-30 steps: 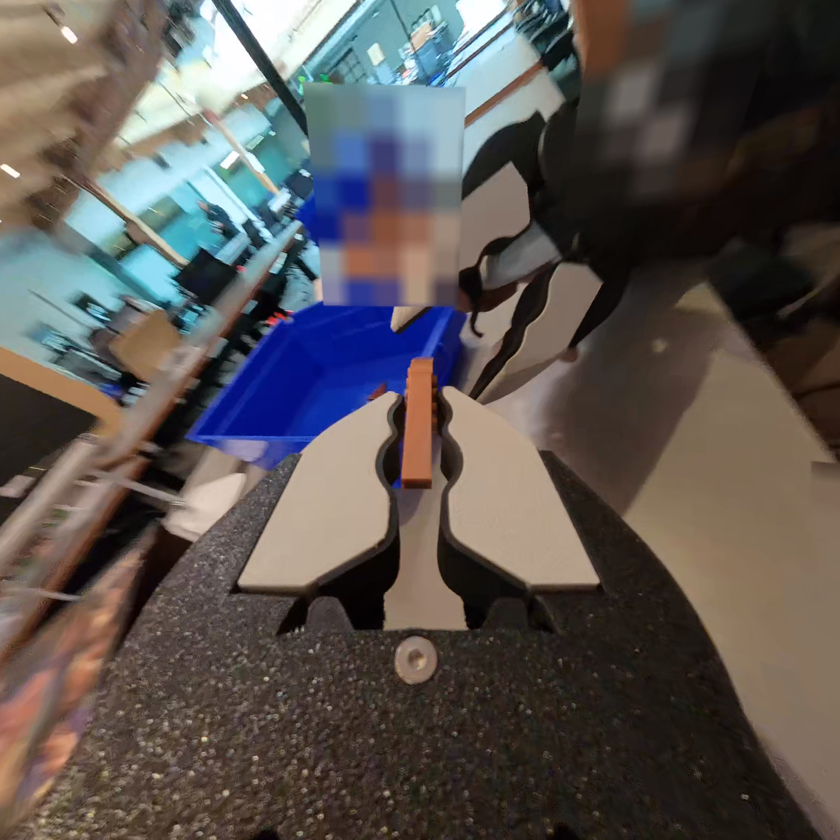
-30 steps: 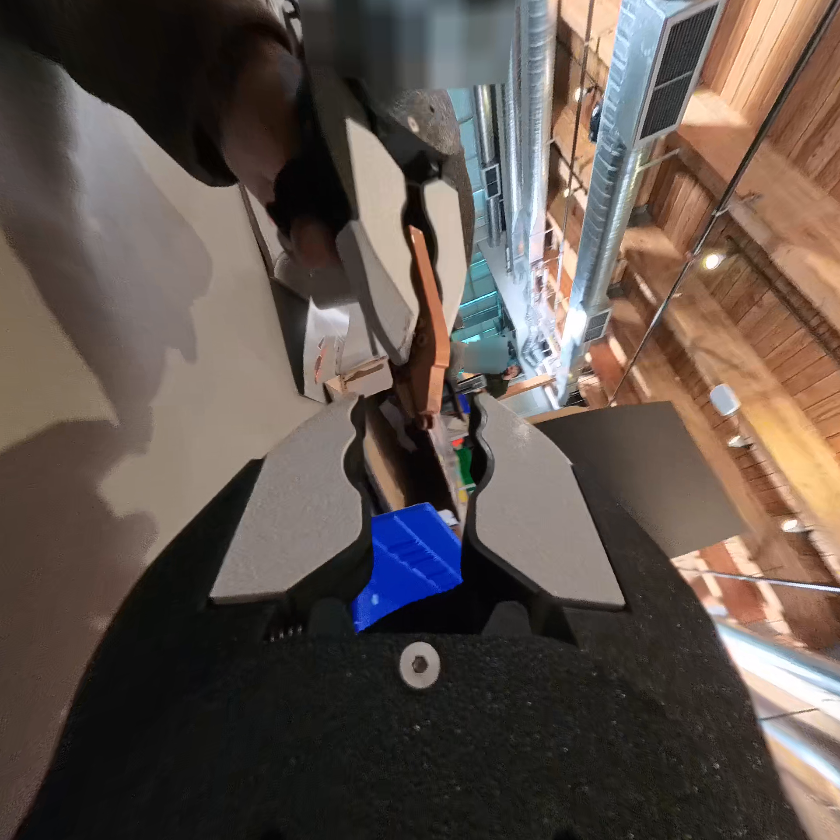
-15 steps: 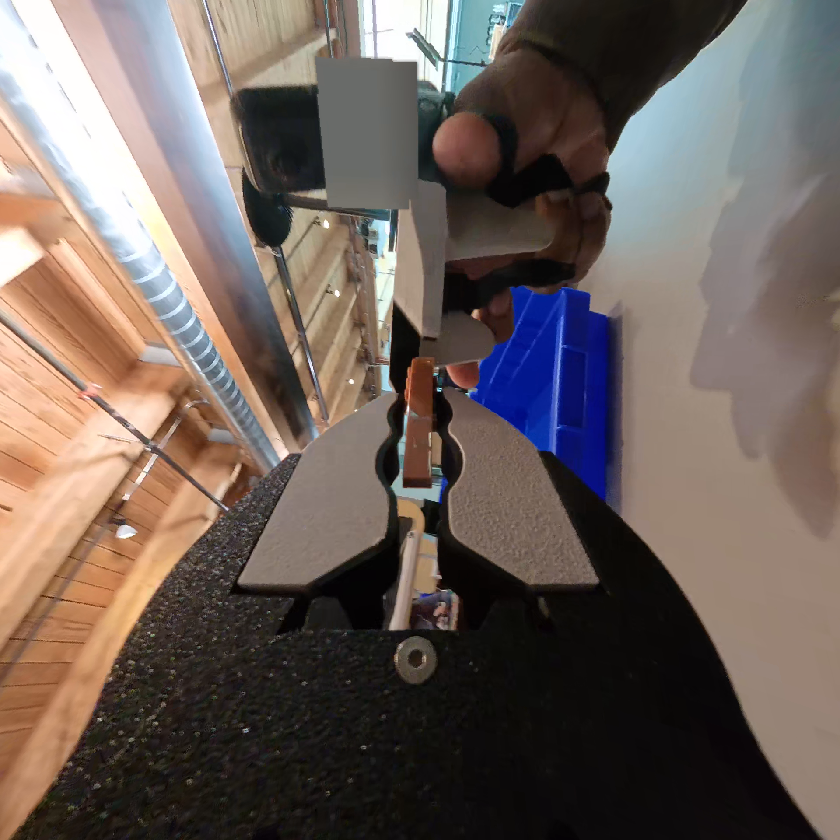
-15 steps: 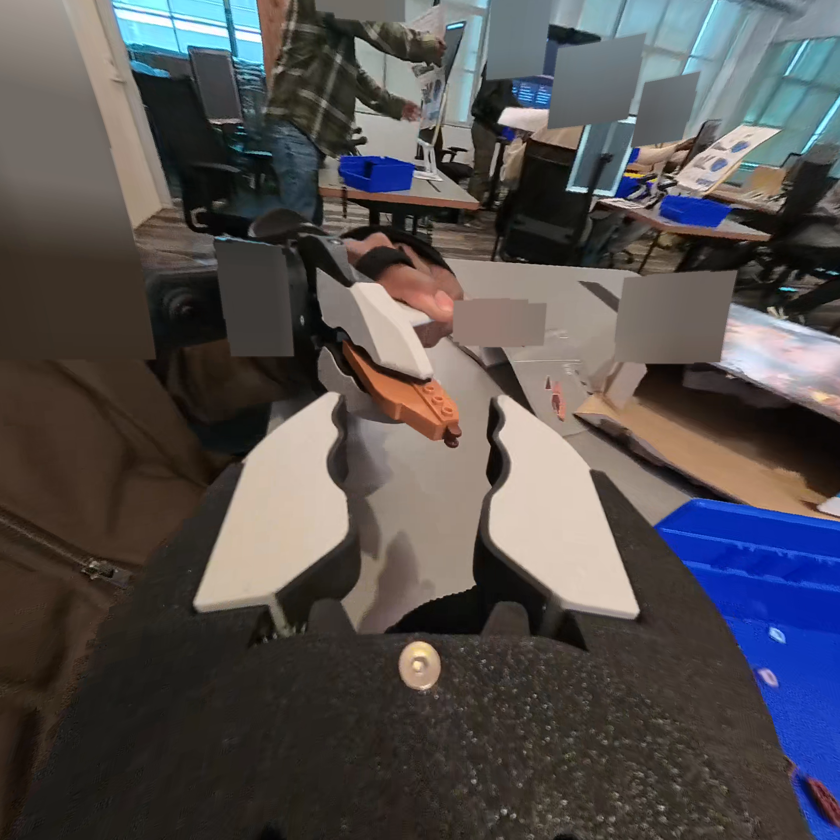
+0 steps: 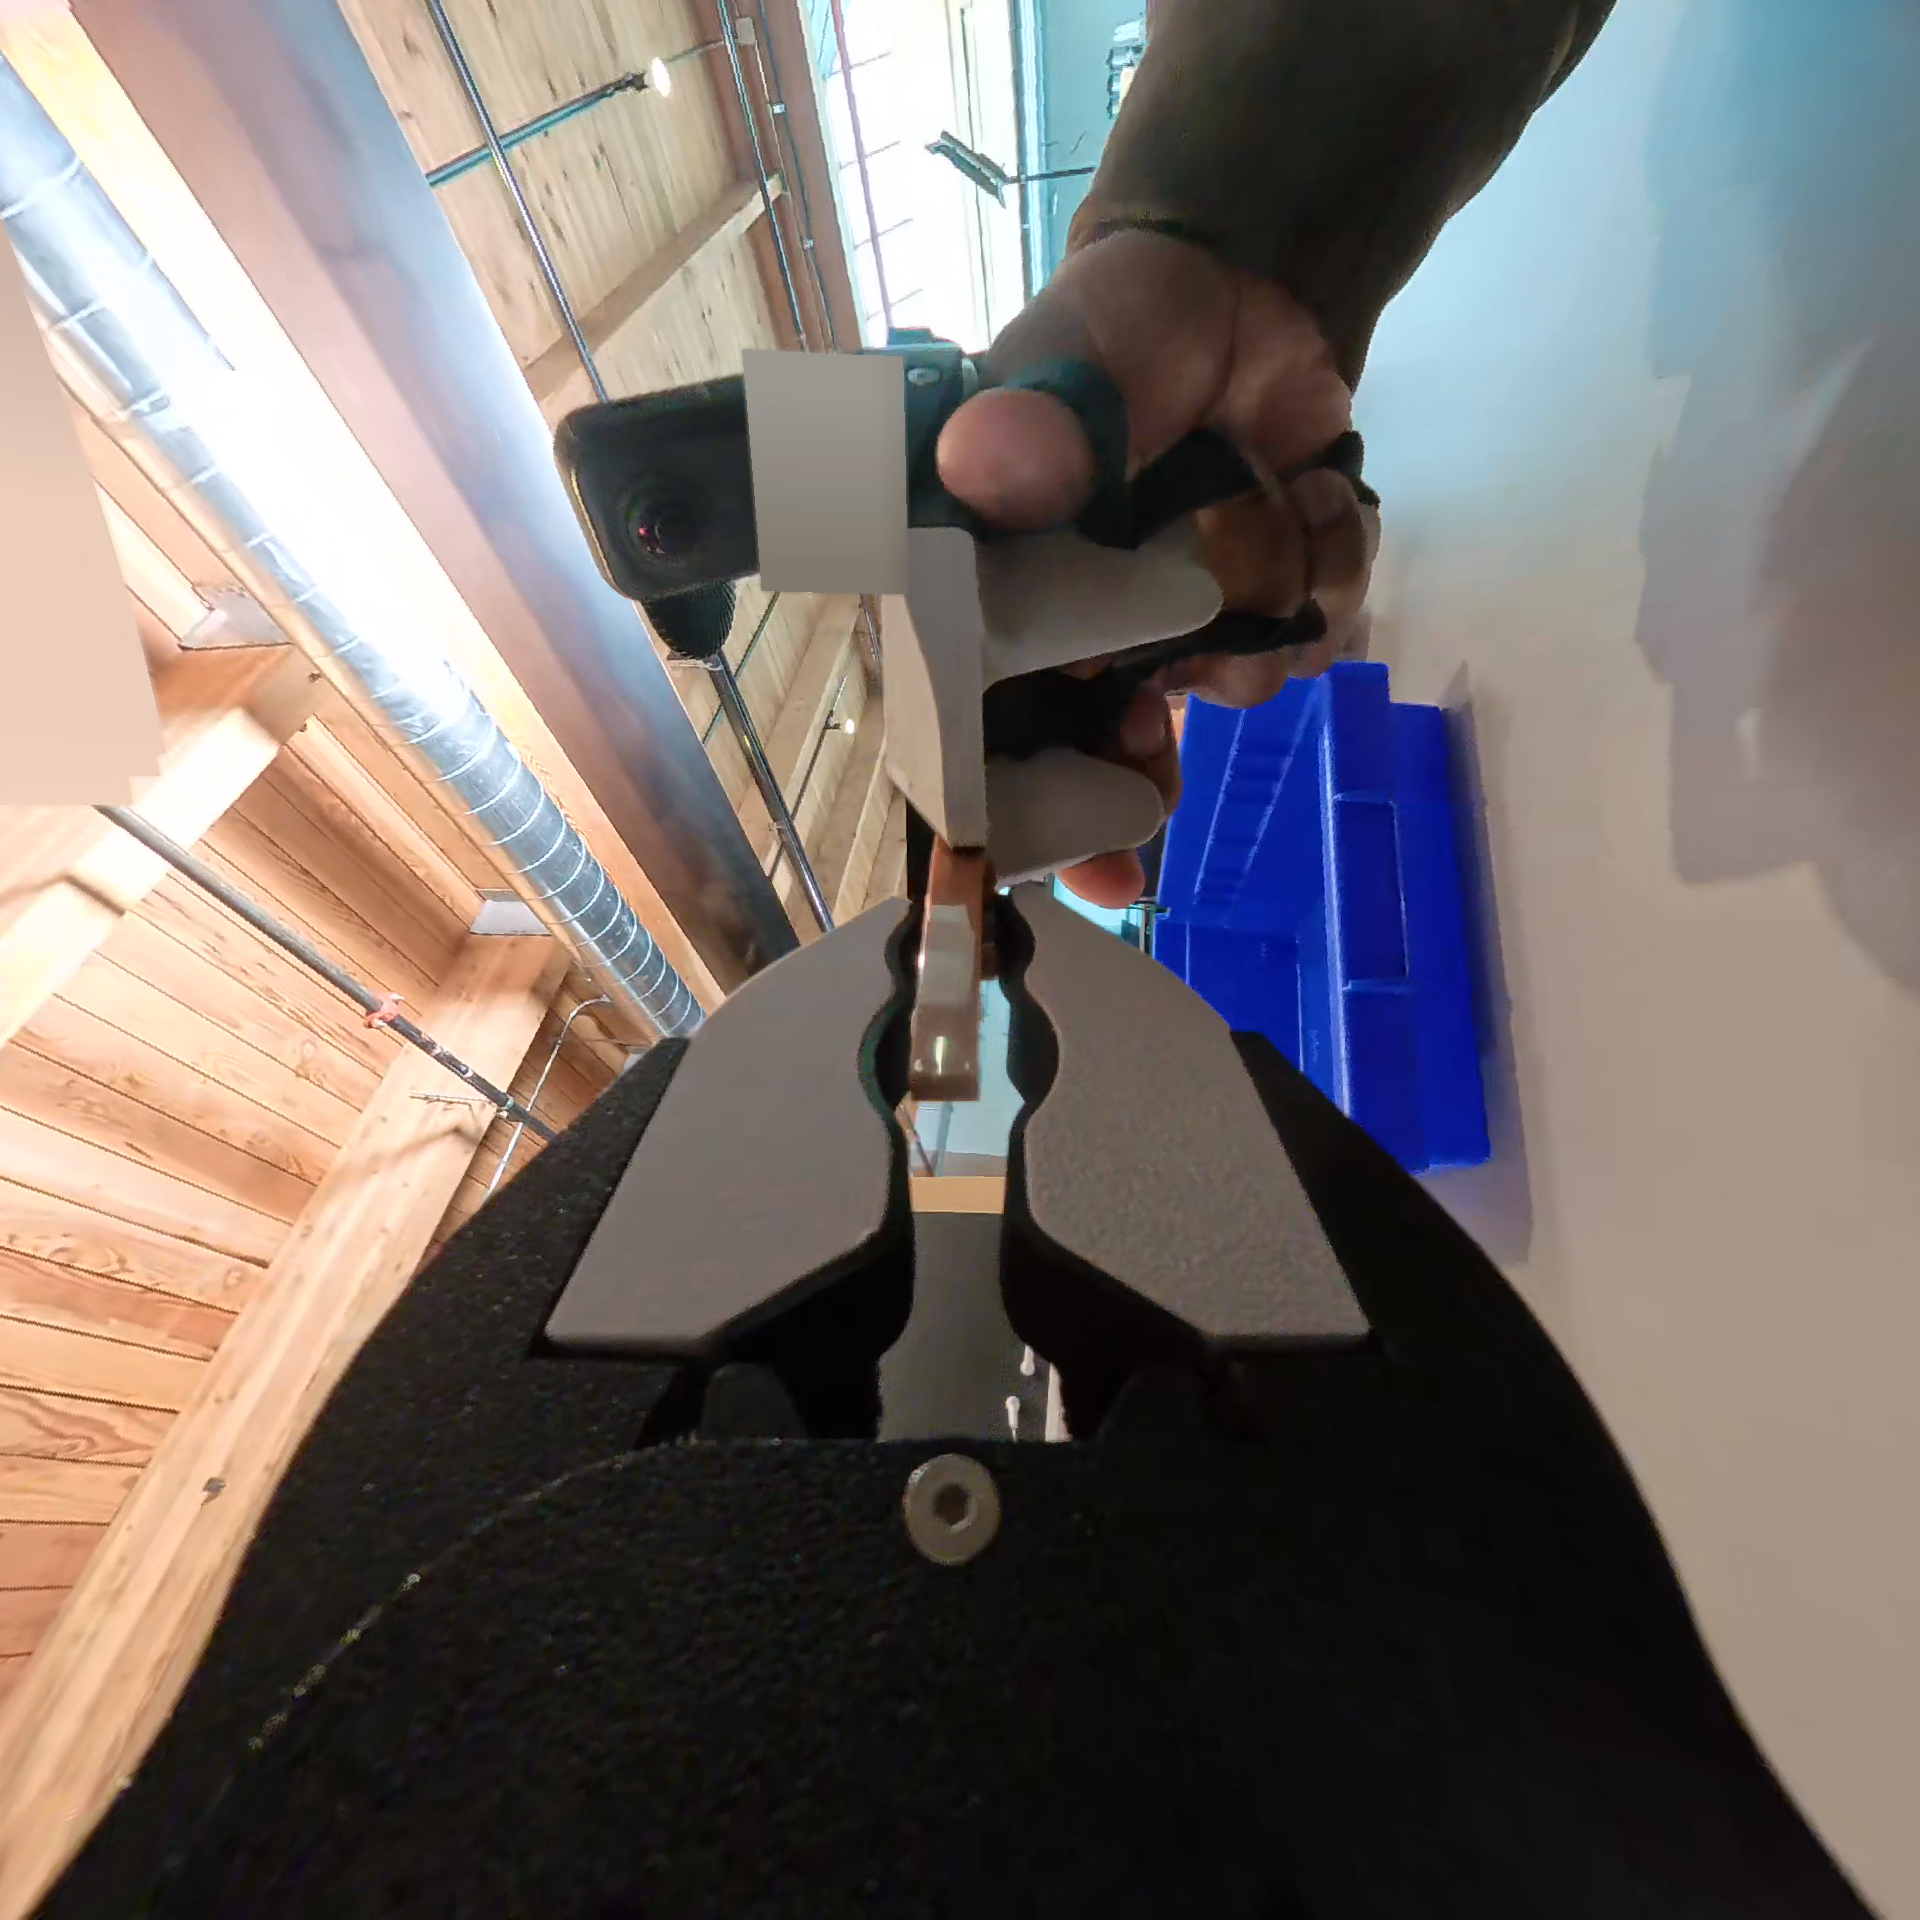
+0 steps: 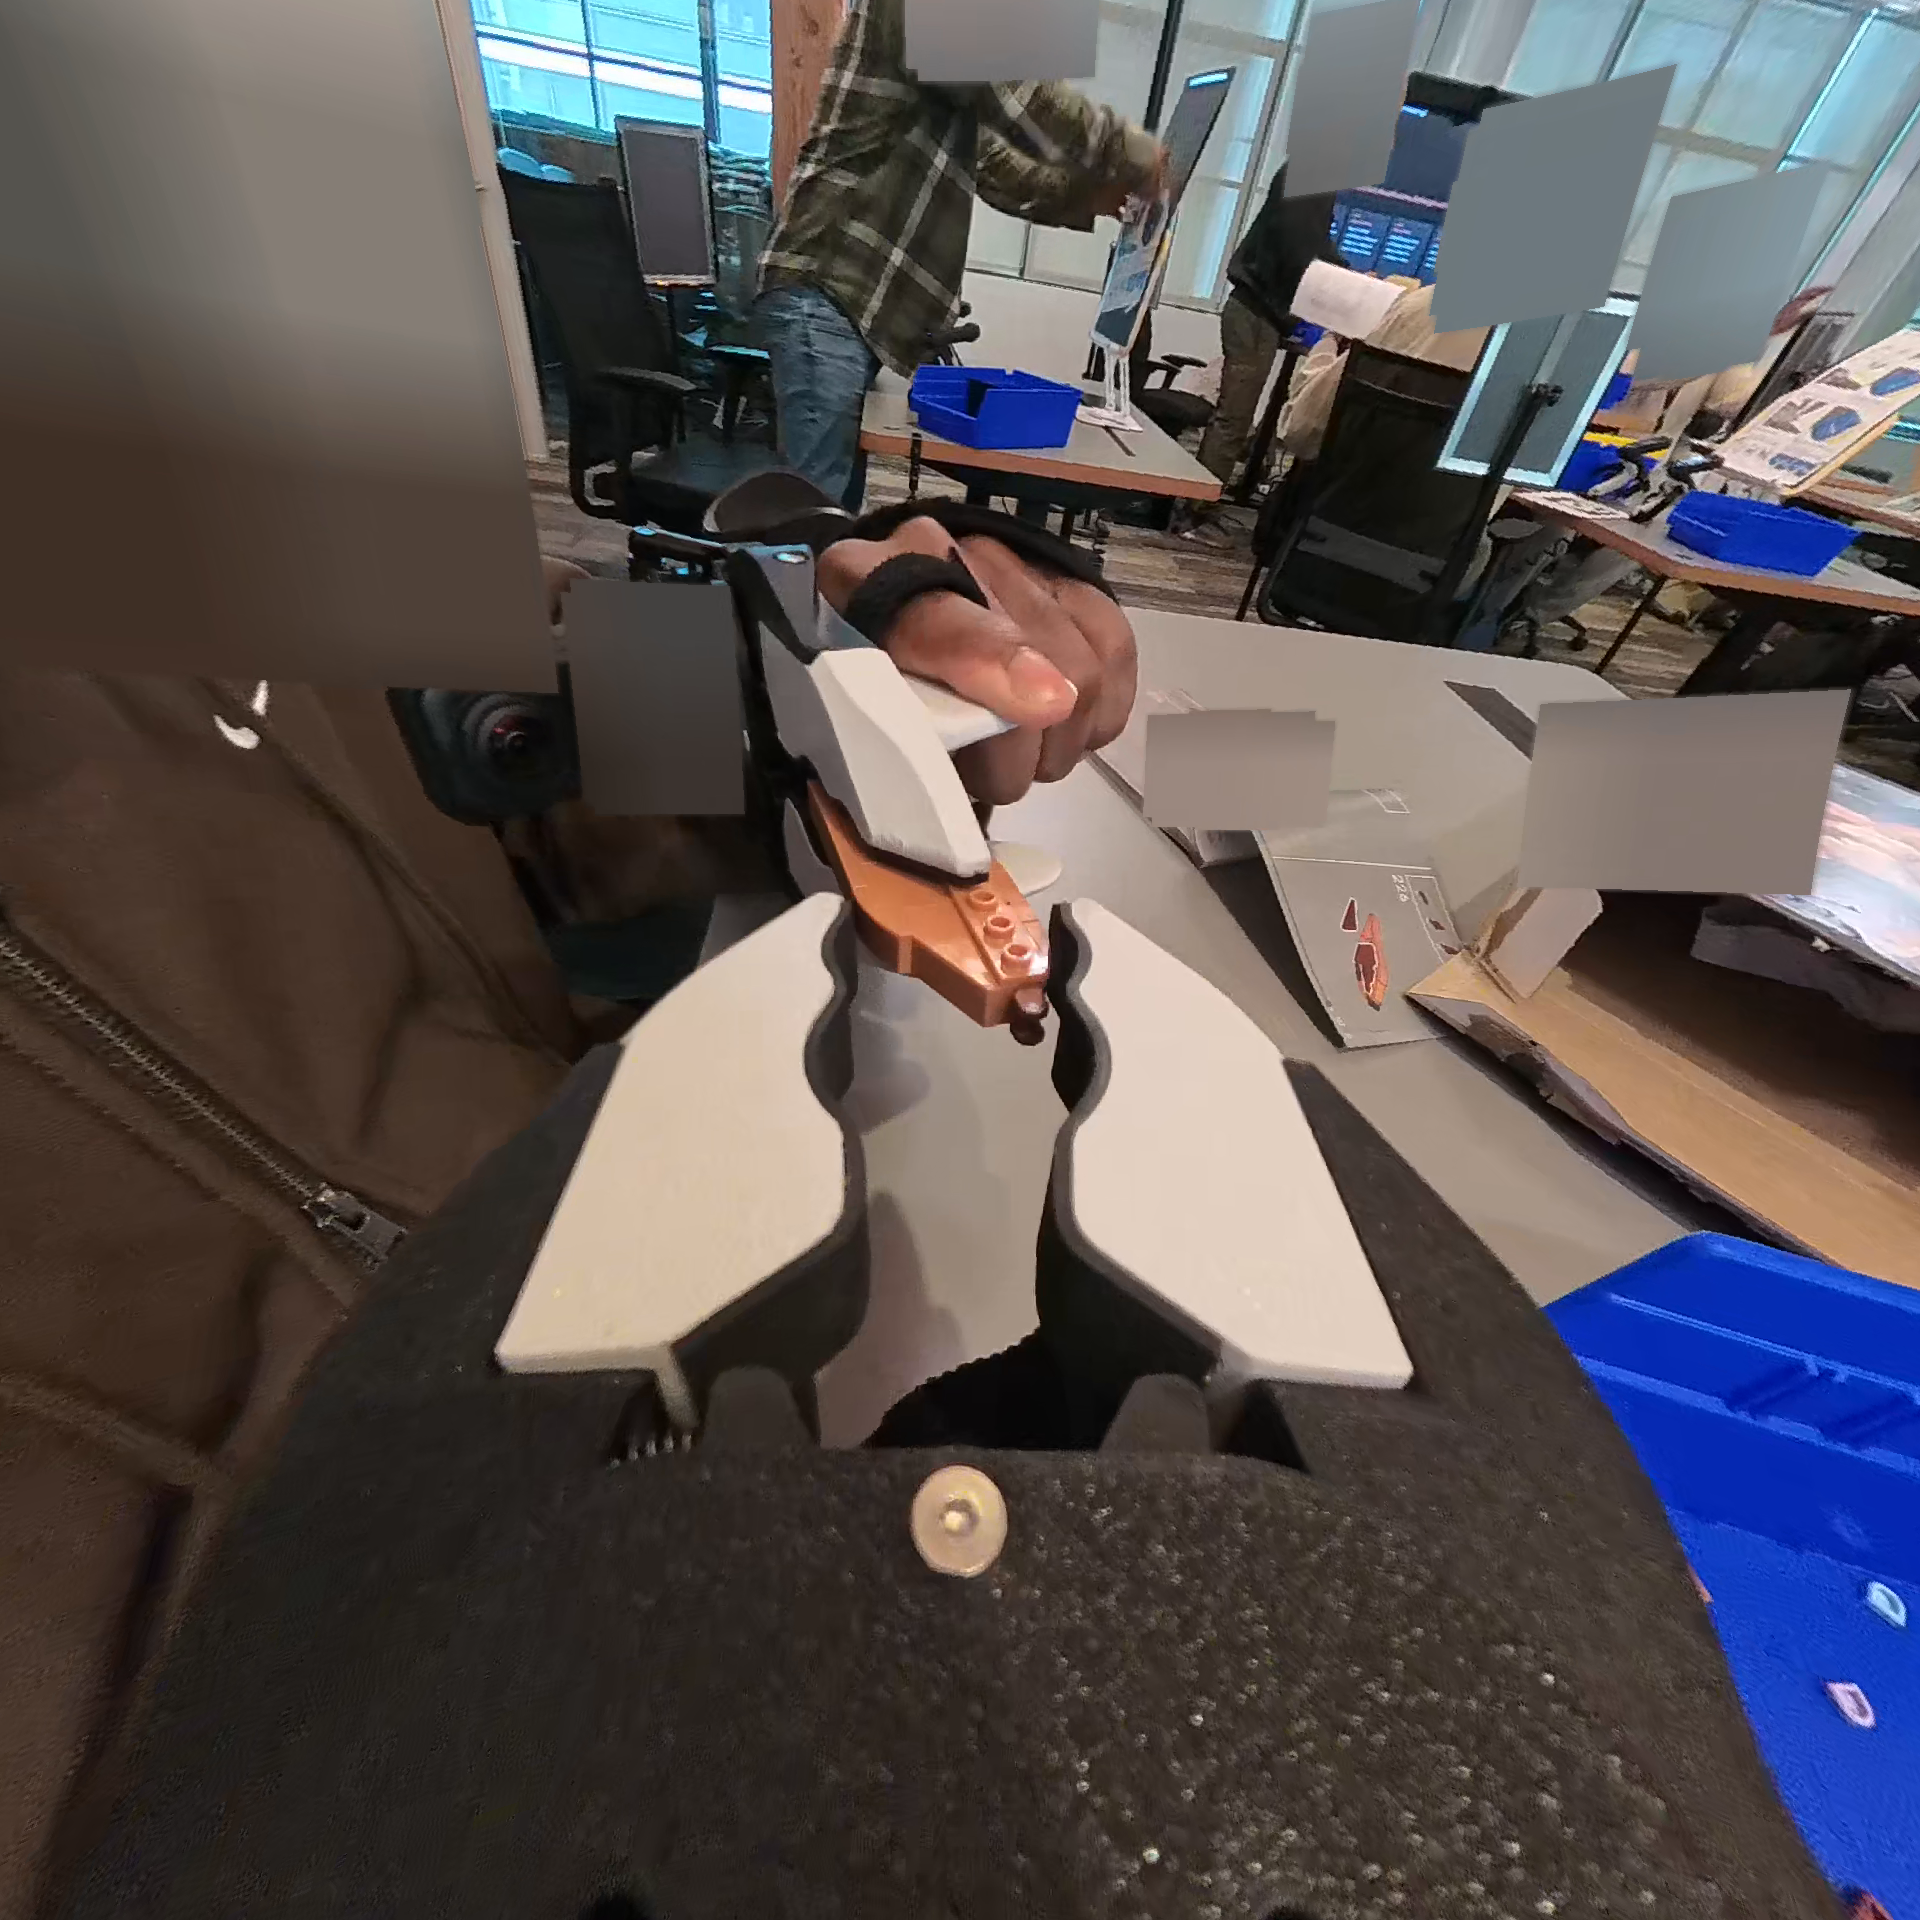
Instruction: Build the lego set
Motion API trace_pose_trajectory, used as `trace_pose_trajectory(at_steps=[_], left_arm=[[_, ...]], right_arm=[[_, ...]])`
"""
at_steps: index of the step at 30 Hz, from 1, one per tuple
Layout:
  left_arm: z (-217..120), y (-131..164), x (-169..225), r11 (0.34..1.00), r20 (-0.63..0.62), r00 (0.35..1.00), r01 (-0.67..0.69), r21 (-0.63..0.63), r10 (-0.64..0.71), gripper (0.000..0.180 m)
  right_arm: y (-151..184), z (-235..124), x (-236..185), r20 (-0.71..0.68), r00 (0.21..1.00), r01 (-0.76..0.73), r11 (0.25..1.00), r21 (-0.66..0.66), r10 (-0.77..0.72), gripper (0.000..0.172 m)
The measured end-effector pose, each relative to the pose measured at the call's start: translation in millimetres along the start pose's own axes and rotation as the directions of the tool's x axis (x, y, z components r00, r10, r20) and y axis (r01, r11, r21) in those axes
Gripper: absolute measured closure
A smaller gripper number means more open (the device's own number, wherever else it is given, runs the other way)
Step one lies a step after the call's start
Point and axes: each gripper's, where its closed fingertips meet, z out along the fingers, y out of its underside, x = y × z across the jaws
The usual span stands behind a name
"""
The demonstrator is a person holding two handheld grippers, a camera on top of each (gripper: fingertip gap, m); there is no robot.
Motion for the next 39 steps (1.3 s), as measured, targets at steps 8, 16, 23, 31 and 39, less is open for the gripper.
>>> trace_pose_trajectory(at_steps=[8,16,23,31,39], left_arm=[[5.3,11.2,3.0,0.985,-0.017,0.986,0.163,-0.051,-0.164,0.167],[-1.7,26.3,25.3,0.525,-0.256,0.479,0.836,-0.158,-0.84,0.168],[-13.8,17.2,33.7,-0.021,-0.384,-0.135,0.958,-0.284,-0.913,0.167],[-18.9,18.6,41.1,-0.386,-0.38,-0.535,0.83,-0.403,-0.754,0.168],[-17.9,16.2,54.9,-0.453,-0.341,-0.636,0.751,-0.481,-0.693,0.168]], right_arm=[[1.5,-1.5,12.8,-0.065,0.997,0.03,1.0,0.009,-0.029,0.136],[18.4,-1.9,24.2,-0.172,0.97,0.155,0.982,-0.111,-0.172,0.129],[26.4,4.3,18.6,-0.154,0.954,0.236,0.962,-0.135,-0.256,0.142],[38.0,13.8,20.5,-0.178,0.7,0.624,0.714,-0.318,-0.691,0.134],[49.3,27.5,22.2,-0.166,0.676,0.638,0.683,-0.356,-0.718,0.143]])
